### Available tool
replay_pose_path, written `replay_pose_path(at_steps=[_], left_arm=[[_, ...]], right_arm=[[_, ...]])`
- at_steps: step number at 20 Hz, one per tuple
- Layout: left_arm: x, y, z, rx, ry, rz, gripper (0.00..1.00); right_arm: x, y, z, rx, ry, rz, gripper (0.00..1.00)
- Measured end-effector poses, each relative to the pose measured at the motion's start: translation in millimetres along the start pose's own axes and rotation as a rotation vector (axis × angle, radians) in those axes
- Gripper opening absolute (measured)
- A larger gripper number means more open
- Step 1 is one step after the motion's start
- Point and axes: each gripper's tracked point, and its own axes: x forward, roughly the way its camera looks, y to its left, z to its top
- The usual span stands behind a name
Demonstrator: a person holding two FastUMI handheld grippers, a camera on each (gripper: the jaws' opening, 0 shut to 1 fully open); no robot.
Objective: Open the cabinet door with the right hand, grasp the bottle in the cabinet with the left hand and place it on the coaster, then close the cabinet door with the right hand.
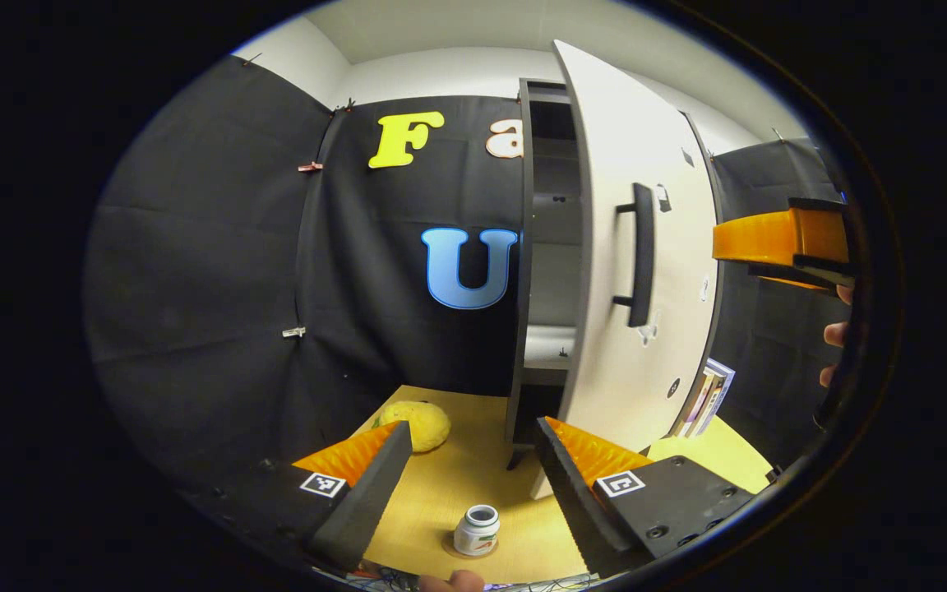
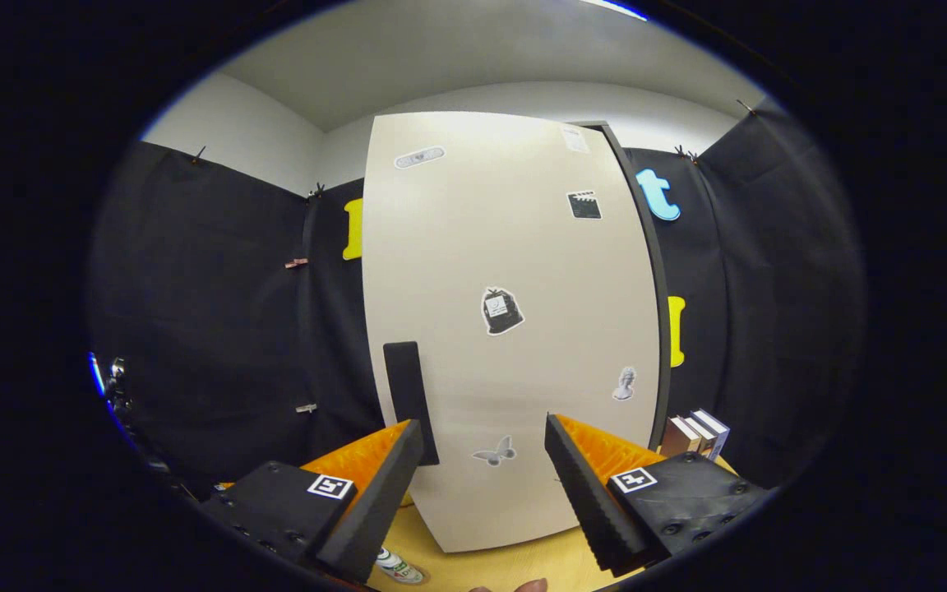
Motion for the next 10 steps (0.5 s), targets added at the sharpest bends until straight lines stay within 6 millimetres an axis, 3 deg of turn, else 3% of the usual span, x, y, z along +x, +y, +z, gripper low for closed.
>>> replay_pose_path(at_steps=[10], left_arm=[[2,-50,31,0.042,-0.029,-0.082,0.93]], right_arm=[[-28,-91,10,-0.072,-0.033,-0.187,0.97]])
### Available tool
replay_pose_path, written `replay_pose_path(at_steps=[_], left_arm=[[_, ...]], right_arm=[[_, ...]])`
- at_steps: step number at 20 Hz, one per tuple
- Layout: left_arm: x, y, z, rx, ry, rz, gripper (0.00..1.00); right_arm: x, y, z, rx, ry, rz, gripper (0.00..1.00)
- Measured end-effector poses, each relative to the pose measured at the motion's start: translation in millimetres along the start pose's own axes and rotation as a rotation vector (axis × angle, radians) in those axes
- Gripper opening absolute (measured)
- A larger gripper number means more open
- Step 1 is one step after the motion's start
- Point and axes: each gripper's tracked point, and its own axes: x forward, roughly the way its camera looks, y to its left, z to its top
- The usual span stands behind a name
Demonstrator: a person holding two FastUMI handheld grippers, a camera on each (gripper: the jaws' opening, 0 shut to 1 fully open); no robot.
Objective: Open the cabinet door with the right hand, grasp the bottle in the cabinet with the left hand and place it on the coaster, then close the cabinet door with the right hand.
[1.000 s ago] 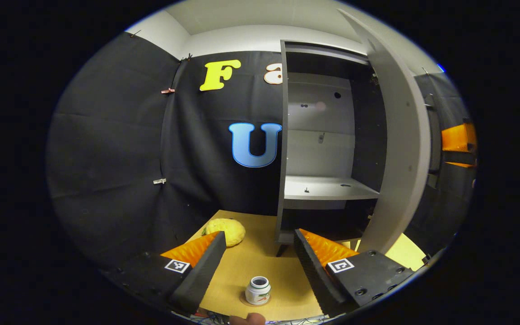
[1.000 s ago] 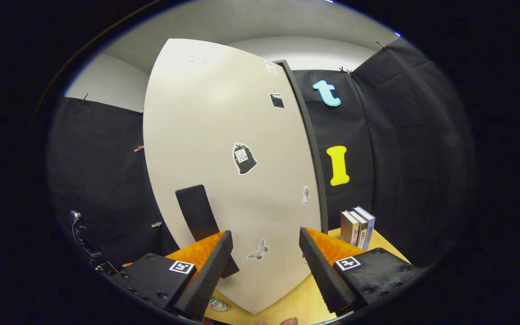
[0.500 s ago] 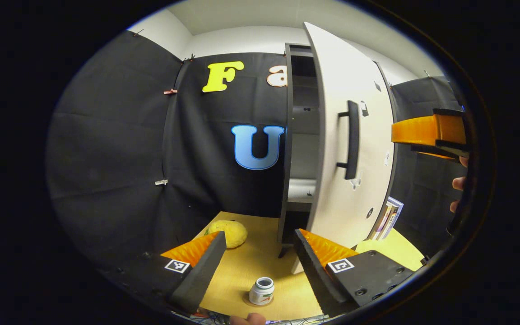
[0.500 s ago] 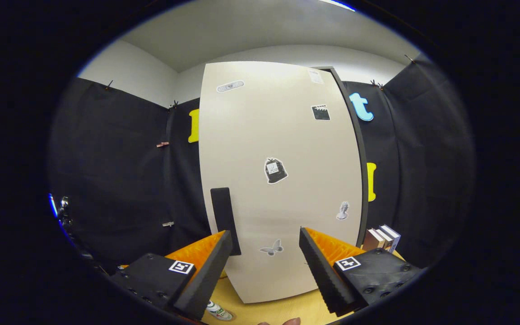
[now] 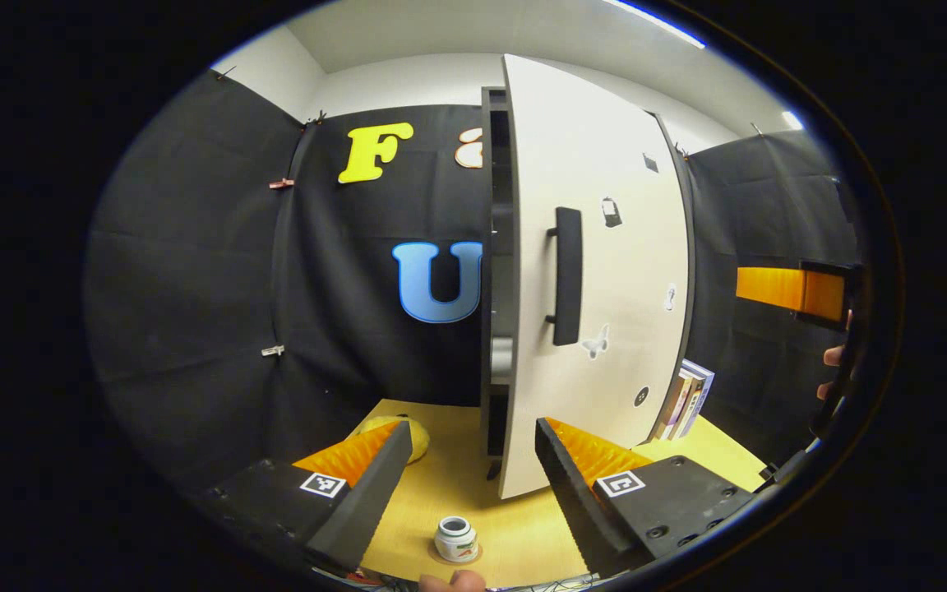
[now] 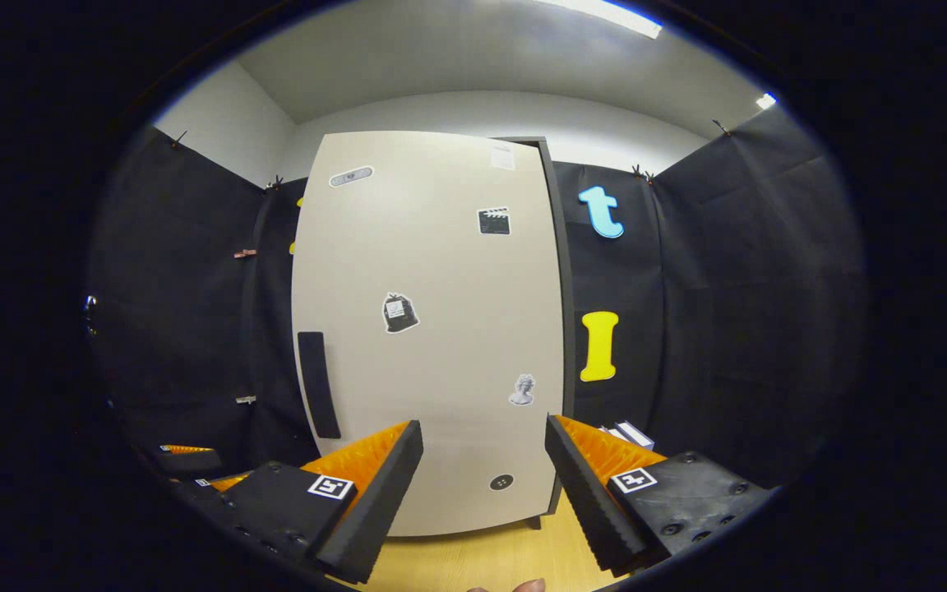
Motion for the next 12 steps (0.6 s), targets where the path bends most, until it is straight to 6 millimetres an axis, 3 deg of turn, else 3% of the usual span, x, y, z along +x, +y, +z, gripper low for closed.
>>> replay_pose_path(at_steps=[5,12], left_arm=[[6,-14,12,-0.006,-0.003,-0.020,0.95],[13,-33,24,0.005,-0.014,-0.032,0.95]], right_arm=[[1,-26,-3,-0.019,-0.008,-0.041,0.97],[5,-42,-8,-0.053,-0.014,-0.061,0.97]])
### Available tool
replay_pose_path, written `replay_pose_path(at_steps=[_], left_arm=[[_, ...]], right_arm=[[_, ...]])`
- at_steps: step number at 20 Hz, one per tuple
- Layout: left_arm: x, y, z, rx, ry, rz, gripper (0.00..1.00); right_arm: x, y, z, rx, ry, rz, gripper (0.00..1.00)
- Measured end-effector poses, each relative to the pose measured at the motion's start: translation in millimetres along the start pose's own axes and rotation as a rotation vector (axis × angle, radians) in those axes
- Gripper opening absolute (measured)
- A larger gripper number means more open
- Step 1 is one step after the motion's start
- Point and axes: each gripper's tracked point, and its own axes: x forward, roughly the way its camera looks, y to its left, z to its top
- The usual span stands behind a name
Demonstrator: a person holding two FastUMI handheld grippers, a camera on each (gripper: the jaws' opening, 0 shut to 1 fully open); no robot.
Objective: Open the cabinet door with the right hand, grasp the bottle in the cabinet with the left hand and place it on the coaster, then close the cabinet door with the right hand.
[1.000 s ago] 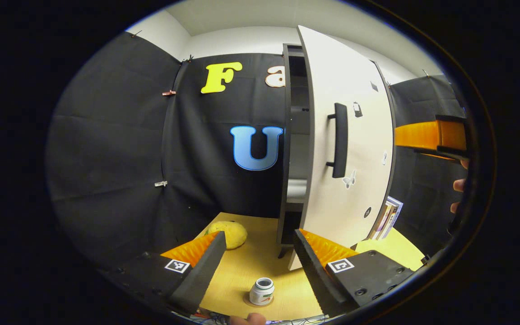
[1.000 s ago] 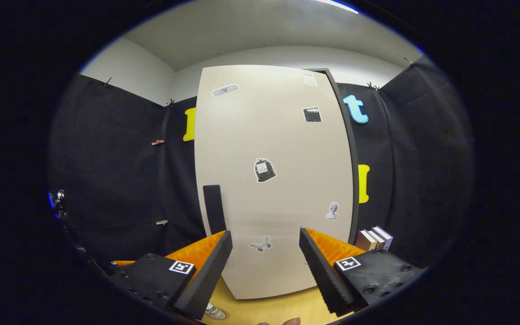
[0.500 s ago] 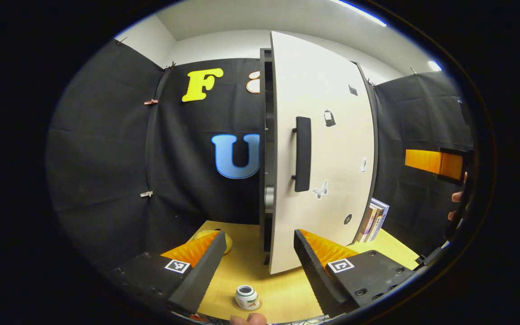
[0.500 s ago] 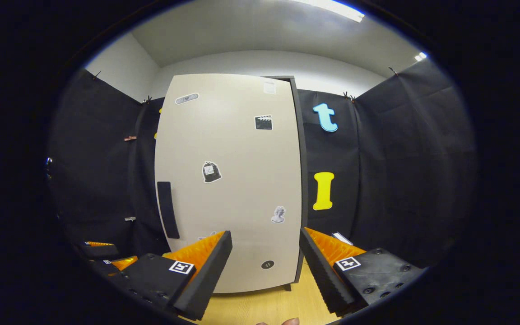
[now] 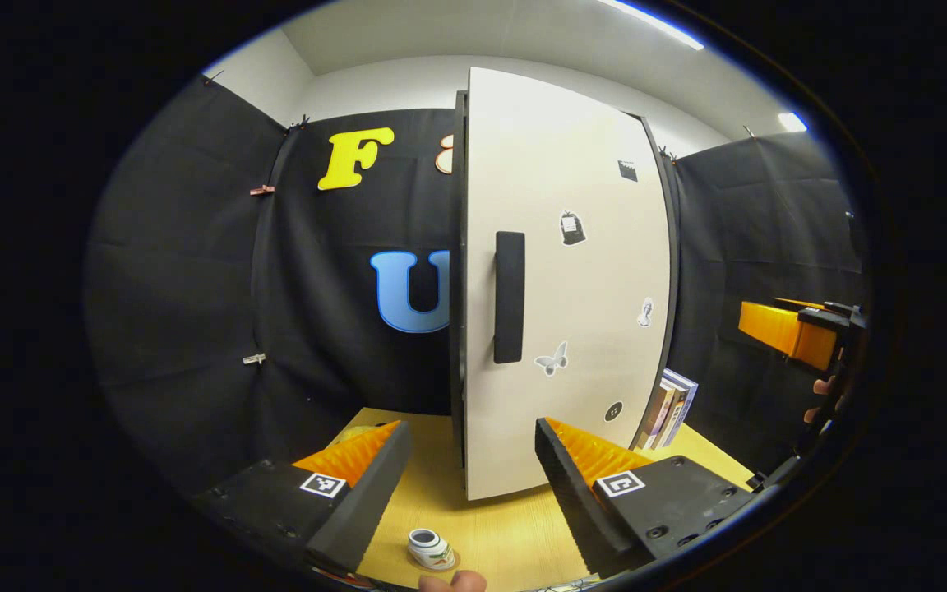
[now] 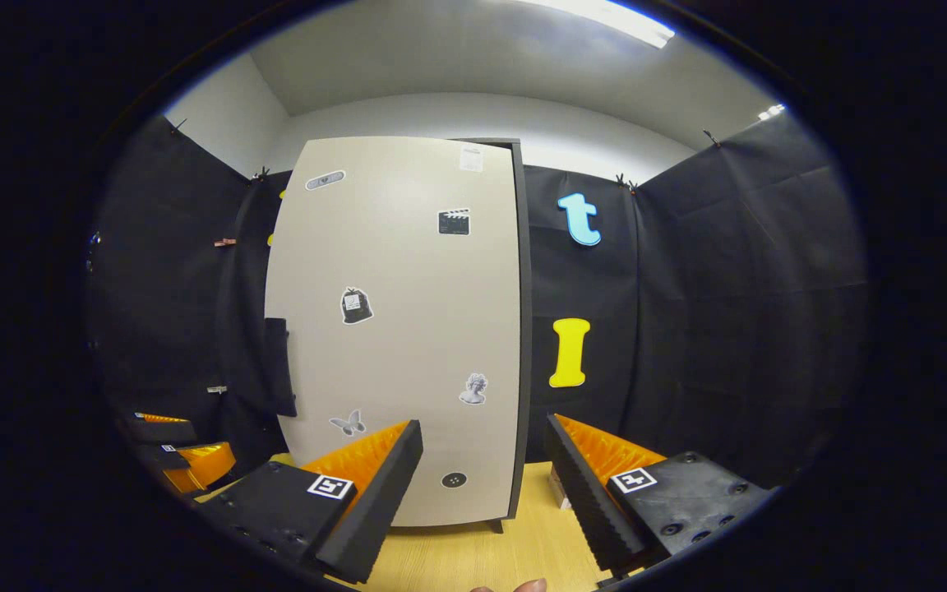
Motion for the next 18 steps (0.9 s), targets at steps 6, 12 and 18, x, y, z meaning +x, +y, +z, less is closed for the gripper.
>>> replay_pose_path(at_steps=[6,12,18], left_arm=[[6,-19,6,-0.016,-0.009,-0.016,0.95],[11,-35,9,-0.006,-0.013,-0.031,0.95],[13,-40,12,-0.006,-0.013,-0.033,0.95]], right_arm=[[-8,-14,-1,0.008,-0.006,-0.017,0.98],[-14,-27,-1,0.021,-0.012,-0.032,0.98],[-17,-33,-4,0.022,-0.011,-0.033,0.98]])
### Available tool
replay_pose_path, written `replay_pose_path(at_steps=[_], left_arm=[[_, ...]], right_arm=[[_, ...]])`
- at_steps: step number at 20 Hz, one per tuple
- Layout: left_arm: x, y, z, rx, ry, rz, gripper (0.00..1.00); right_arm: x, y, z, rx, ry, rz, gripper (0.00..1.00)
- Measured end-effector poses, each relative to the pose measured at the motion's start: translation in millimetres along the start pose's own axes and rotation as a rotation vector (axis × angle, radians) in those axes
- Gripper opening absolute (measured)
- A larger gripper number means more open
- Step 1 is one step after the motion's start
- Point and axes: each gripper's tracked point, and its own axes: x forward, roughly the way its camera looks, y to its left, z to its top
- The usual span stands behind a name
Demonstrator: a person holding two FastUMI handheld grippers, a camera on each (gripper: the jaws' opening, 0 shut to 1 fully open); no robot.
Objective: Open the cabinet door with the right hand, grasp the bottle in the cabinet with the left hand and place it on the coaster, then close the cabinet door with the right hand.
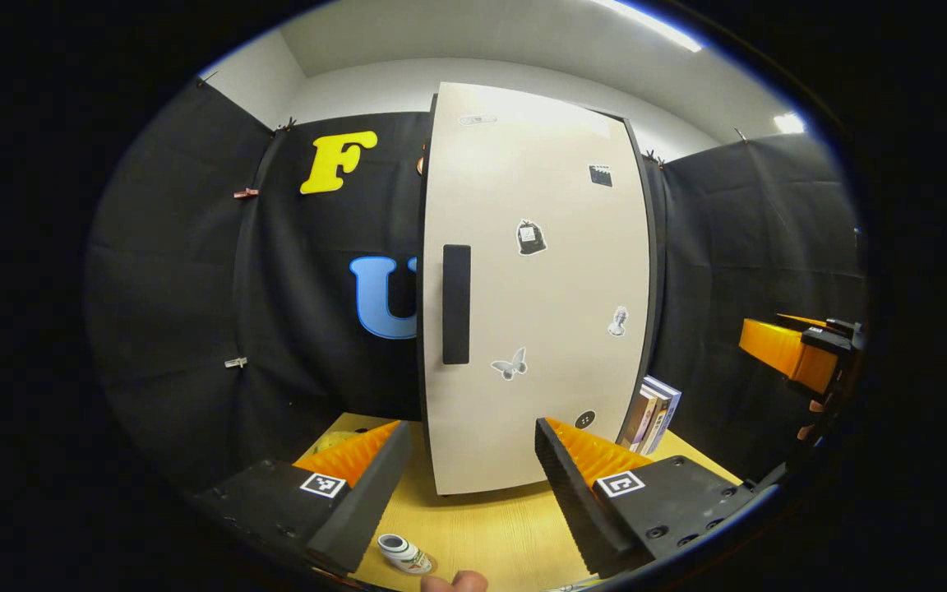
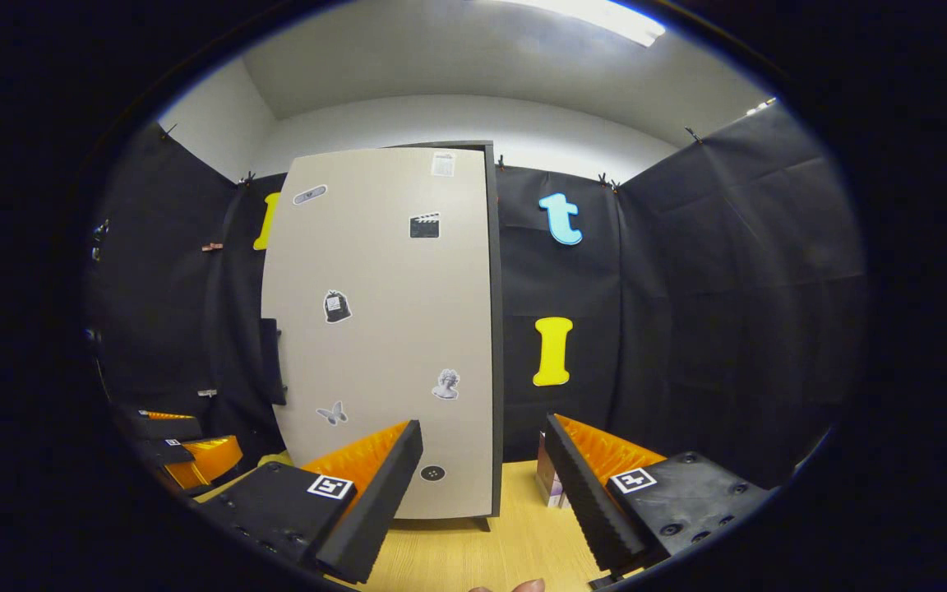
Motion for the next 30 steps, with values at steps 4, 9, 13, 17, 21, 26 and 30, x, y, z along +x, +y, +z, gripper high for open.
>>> replay_pose_path(at_steps=[4,9,13,17,21,26,30], left_arm=[[0,-4,1,-0.001,0.003,-0.010,0.95],[3,-6,5,-0.004,-0.001,-0.008,0.95],[3,-8,7,-0.009,-0.005,-0.005,0.95],[4,-9,6,-0.006,0.001,-0.003,0.95],[5,-8,4,-0.006,0.006,-0.004,0.95],[7,-8,4,-0.005,0.007,-0.004,0.95],[8,-10,5,-0.007,0.007,-0.007,0.95]], right_arm=[[-1,-1,-1,0.004,-0.003,0.003,0.98],[-1,-4,-2,0.009,-0.001,0.007,0.98],[-3,-6,-4,0.010,0.005,0.010,0.98],[-2,-7,-6,0.003,0.007,0.014,0.98],[-3,-9,-6,-0.002,0.000,0.012,0.98],[-4,-11,-7,-0.004,-0.002,0.011,0.98],[-2,-14,-7,-0.008,-0.002,0.008,0.98]])
